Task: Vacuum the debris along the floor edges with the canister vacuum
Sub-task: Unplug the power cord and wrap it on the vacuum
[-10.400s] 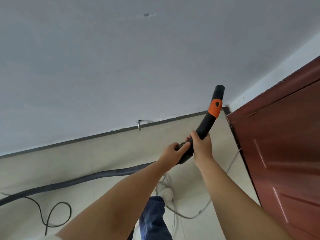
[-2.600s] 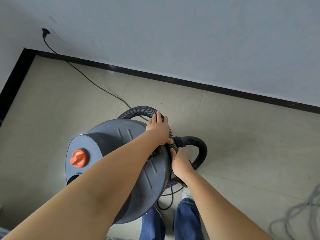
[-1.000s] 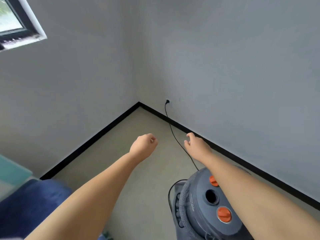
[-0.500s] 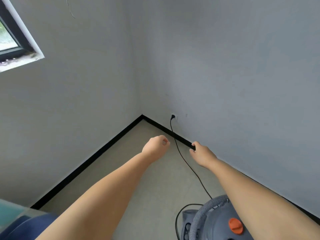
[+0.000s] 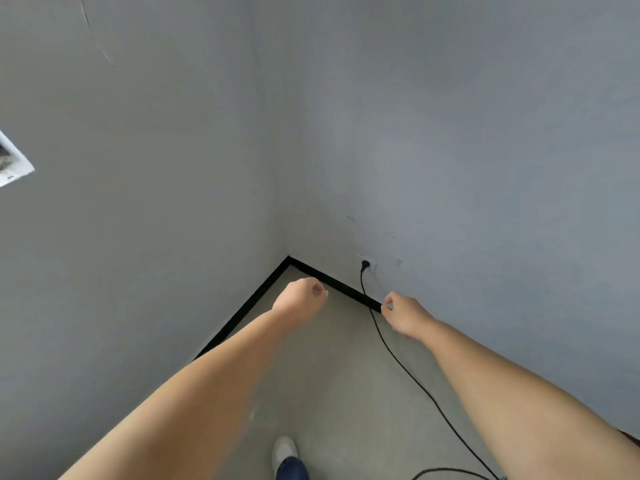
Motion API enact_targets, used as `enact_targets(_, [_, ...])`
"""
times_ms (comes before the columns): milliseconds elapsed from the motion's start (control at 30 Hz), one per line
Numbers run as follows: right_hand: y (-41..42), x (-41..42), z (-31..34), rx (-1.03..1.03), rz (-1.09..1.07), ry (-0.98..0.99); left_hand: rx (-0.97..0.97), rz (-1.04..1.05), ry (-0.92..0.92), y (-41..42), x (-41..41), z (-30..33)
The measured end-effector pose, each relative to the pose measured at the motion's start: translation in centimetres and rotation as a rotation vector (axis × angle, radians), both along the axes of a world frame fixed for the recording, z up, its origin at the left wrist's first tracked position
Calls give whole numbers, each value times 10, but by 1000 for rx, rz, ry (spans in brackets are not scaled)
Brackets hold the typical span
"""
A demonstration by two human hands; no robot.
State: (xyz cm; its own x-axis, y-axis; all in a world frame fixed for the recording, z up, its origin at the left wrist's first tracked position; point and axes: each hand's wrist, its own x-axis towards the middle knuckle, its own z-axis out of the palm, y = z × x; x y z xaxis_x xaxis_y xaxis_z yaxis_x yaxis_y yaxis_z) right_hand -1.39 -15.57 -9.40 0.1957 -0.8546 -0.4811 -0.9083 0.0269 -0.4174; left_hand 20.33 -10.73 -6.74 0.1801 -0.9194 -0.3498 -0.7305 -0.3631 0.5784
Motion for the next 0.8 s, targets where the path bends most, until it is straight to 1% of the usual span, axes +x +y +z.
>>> enact_targets(133, [-41,29,-2,9,-106,-41,31,-97,-16,-72,25,-4])
enact_targets(233, [-68,41,-12,17,-173,-71,59,-184,0,-113,18,-11])
enact_targets(367, [-110,50,-37,59,-250,-98,156,-262,38,-165,7,-37])
enact_targets(433, [-135,53,-57,89,-289,-116,194,-267,72,-195,7,-56])
enact_targets(600, [-197,56,-117,186,-350,-84,259,-278,137,-271,14,-113])
enact_targets(700, [-231,54,-155,220,-398,-92,311,-301,172,-313,11,-157])
enact_targets(800, [-266,55,-212,217,-453,-97,333,-335,186,-352,8,-215])
